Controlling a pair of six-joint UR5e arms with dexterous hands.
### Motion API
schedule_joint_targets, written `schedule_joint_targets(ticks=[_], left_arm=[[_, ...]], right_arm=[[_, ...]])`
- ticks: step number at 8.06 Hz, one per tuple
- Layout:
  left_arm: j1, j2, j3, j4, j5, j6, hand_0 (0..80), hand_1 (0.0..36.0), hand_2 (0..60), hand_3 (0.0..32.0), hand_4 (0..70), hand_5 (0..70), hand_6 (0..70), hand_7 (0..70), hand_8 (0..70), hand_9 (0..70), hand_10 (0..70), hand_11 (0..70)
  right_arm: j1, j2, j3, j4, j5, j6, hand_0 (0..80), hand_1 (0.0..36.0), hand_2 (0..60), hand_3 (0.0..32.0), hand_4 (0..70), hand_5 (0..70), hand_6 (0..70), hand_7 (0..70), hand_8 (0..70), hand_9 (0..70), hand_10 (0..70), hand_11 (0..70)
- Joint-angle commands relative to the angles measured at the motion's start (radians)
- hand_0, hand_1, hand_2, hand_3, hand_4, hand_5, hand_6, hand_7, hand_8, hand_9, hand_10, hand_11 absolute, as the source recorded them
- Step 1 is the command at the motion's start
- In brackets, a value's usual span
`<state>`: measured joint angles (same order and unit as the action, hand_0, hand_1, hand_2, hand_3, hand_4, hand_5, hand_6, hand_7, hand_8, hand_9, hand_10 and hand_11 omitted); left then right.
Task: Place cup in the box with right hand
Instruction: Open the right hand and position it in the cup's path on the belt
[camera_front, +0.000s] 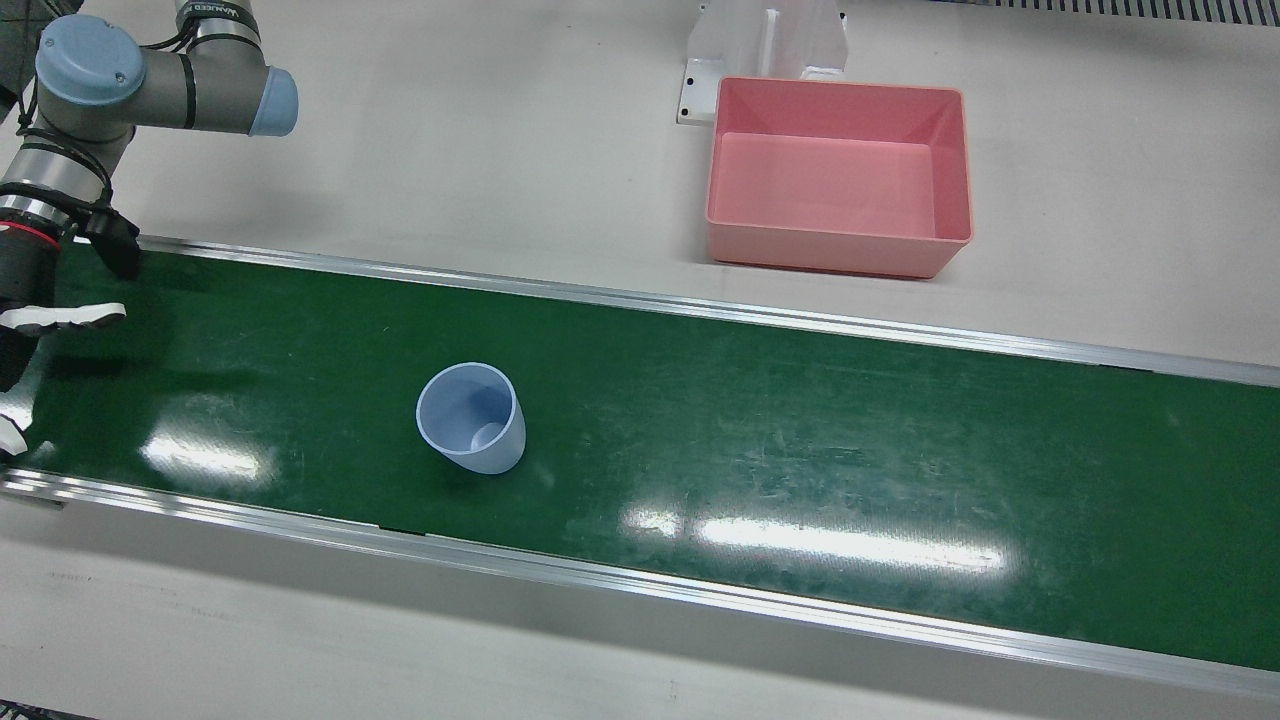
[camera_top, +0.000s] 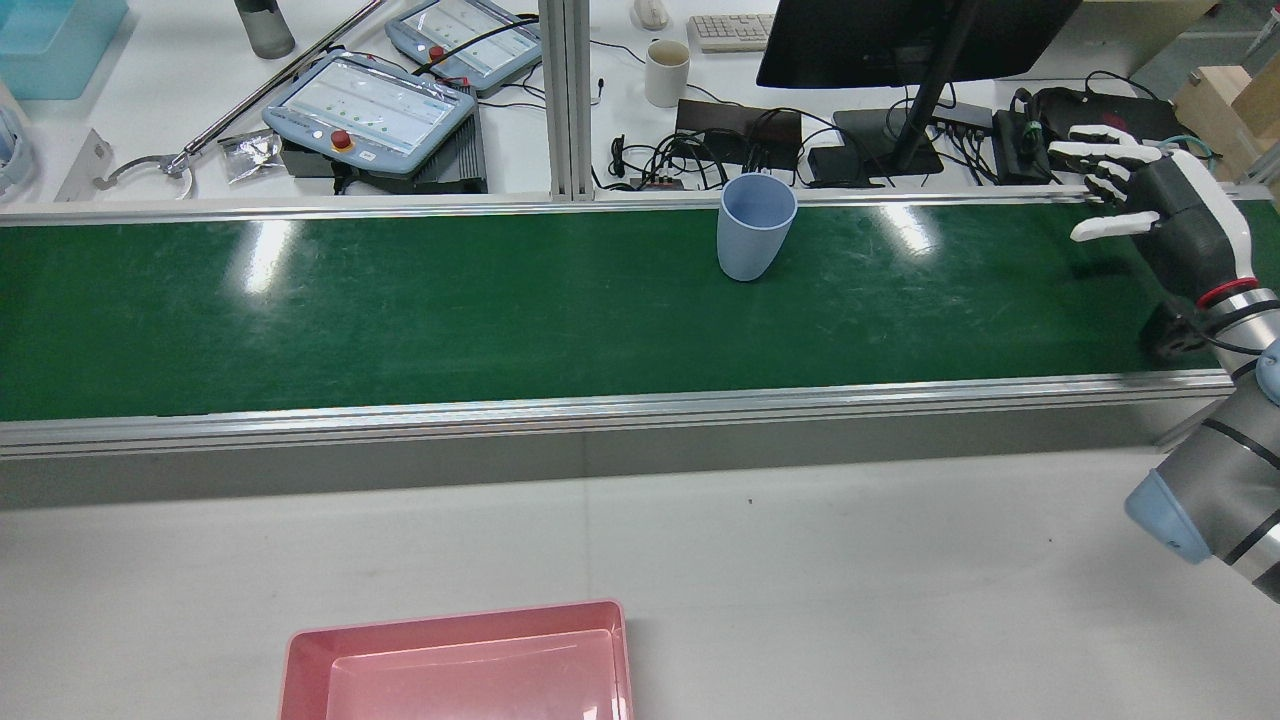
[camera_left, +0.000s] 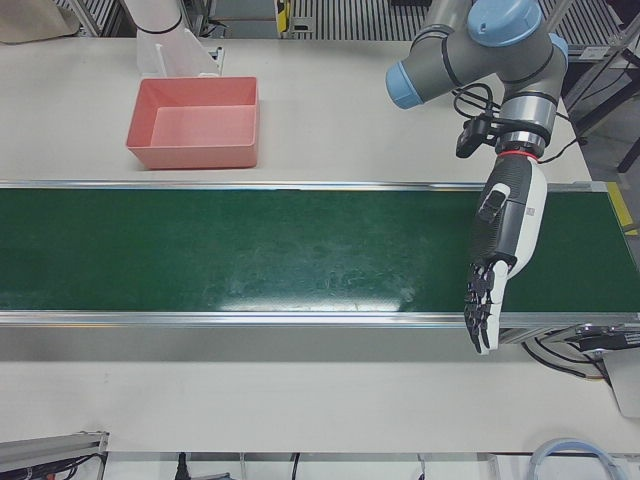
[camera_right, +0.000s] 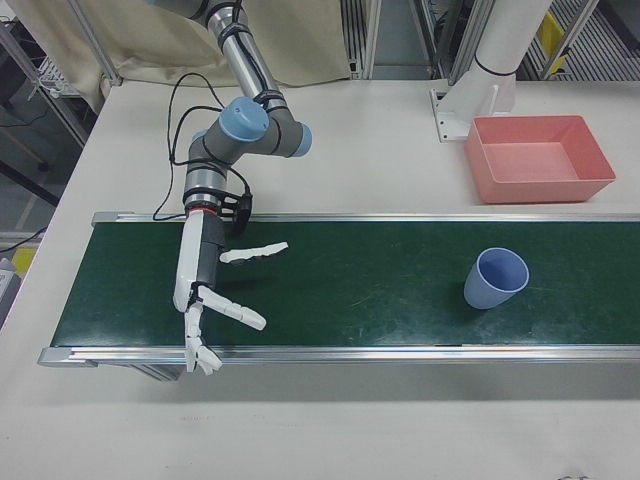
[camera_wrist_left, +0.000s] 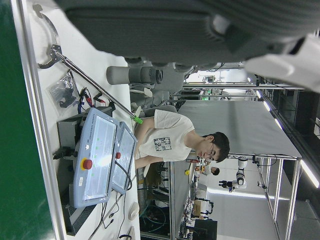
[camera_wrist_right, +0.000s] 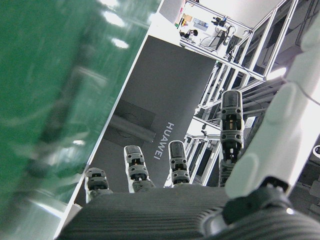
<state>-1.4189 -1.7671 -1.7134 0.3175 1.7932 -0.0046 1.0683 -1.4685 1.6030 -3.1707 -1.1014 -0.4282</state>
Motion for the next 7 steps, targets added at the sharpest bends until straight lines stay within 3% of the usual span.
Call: schedule_joint_targets(ticks=[1,7], left_arm=[[0.000,0.000,0.000,0.000,0.000,0.000,0.0,0.0,0.0,0.0,0.0,0.0,0.0,0.0,0.0,0.0,0.0,0.0],[0.000,0.000,0.000,0.000,0.000,0.000,0.0,0.0,0.0,0.0,0.0,0.0,0.0,0.0,0.0,0.0,0.0,0.0]], right_arm=[[-0.017,-0.001,0.021,0.000,0.000,-0.012,50.1,2.9,0.0,32.0,33.0,4.7,3.1,30.9,12.9,15.3,6.2,9.3],[-0.022,-0.006,0.023,-0.002,0.000,-0.017,50.2,3.1,0.0,32.0,33.7,4.7,3.3,31.6,13.0,15.7,6.4,9.6]])
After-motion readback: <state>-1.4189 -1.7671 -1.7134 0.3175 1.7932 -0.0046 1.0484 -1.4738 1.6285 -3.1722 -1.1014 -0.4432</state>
